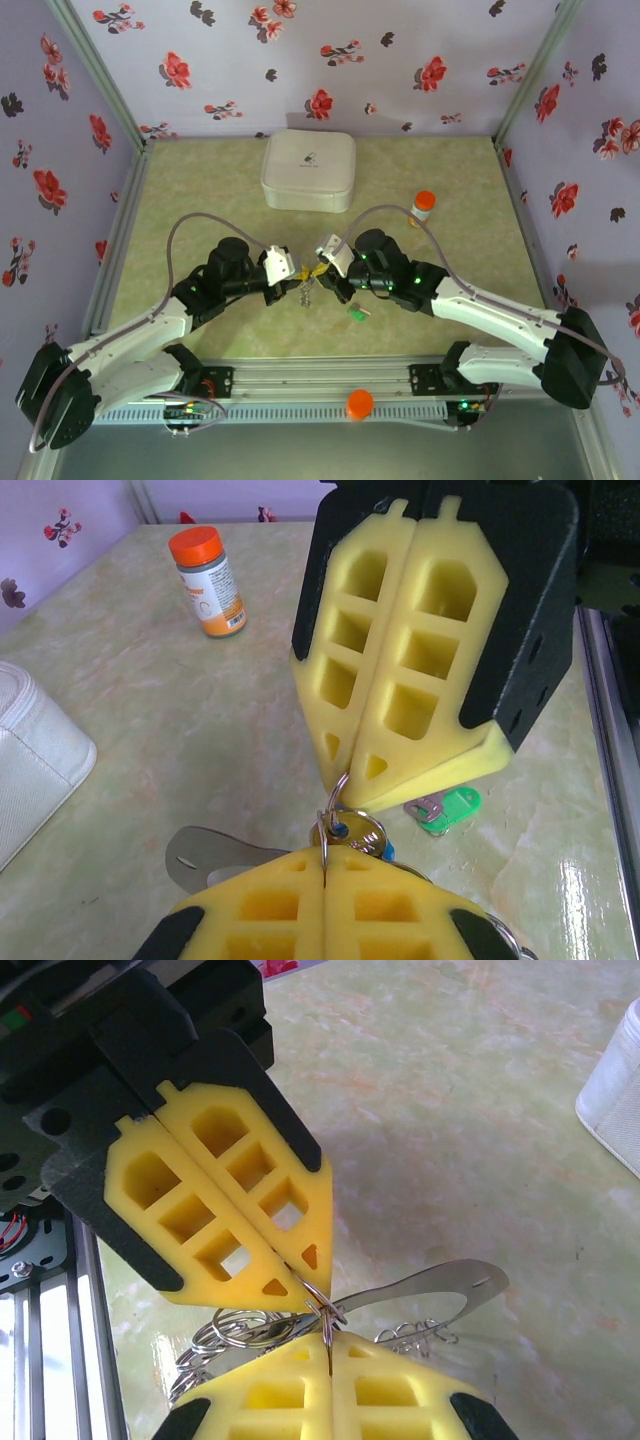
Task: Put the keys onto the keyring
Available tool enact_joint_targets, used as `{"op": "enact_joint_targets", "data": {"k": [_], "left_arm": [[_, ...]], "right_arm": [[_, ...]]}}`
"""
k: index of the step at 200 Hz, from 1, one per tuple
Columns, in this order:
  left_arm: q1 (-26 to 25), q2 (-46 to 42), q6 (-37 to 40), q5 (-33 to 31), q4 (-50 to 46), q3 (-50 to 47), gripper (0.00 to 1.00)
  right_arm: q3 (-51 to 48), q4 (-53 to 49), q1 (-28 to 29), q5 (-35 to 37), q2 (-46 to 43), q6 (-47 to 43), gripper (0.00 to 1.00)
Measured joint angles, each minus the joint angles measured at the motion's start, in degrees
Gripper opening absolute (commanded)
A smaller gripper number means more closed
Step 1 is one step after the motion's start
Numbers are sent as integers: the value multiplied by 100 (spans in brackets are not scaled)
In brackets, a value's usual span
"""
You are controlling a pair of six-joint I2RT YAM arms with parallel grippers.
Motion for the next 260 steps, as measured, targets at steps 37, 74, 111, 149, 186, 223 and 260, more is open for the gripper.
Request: {"op": "enact_joint_targets", "data": {"k": [37,74,111,149,186,223,260], "left_arm": [[0,-39,20,0,50,-28,0],[0,-120,59,0,122,-31,0],[0,-168,136,2,345,-168,0],[0,-173,149,2,741,-417,0],[26,-116,131,26,1193,-525,0],[295,116,-144,321,1731,-614,0],[586,330,-483,697,2260,-763,0]], "right_arm": [[0,-111,-24,20,-44,105,27],[-2,-275,-66,291,-109,140,43],[-15,-304,-129,348,-468,50,45],[-413,114,-129,284,-791,-367,45],[-616,470,-144,487,-776,-726,38],[-769,981,-413,629,-741,-809,37],[-815,1224,-675,498,-597,-807,38]]}}
